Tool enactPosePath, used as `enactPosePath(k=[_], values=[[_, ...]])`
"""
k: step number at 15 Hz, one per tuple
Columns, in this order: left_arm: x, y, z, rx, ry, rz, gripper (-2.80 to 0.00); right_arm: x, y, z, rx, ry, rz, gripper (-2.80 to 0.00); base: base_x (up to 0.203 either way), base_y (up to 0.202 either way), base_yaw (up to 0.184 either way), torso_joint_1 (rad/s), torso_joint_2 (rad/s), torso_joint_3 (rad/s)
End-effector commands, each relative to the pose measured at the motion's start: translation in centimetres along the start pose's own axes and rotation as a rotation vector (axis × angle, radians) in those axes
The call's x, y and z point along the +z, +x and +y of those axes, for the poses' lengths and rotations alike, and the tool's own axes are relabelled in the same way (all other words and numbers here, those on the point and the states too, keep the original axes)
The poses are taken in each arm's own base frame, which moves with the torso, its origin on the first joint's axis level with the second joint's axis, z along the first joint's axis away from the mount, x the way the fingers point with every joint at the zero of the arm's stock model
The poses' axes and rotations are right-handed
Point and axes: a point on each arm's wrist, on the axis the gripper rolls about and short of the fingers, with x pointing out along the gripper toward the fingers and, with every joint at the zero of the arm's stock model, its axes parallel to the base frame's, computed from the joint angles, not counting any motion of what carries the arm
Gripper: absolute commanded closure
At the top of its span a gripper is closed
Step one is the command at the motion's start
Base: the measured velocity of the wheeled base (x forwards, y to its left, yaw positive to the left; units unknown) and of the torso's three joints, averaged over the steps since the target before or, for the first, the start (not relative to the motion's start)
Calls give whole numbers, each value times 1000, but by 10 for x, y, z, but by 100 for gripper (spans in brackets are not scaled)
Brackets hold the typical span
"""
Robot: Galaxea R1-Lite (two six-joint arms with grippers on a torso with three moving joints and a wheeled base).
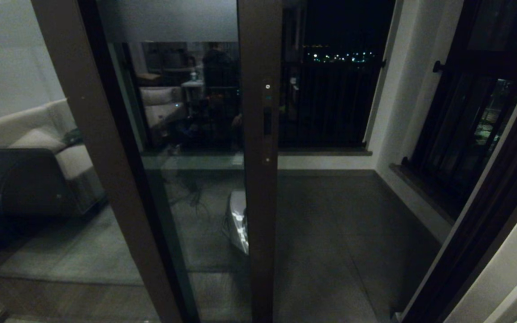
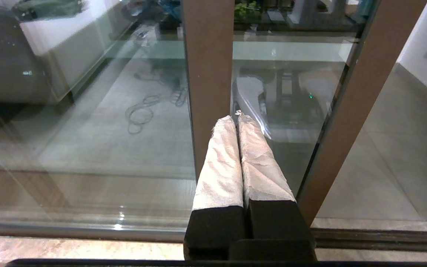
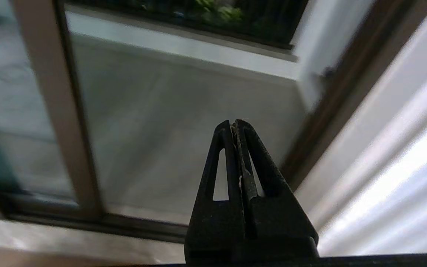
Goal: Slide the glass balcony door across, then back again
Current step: Open the slid door
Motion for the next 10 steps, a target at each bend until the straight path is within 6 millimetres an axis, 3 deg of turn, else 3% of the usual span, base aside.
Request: enactPosePath(k=[1, 10], values=[[0, 0, 0, 0, -1, 0, 0, -8, 6, 2, 12, 18, -23, 0, 0, 0, 0, 0, 0, 0], [0, 0, 0, 0, -1, 0, 0, -17, 8, 1, -62, 171, 28, 0, 0, 0, 0, 0, 0, 0]])
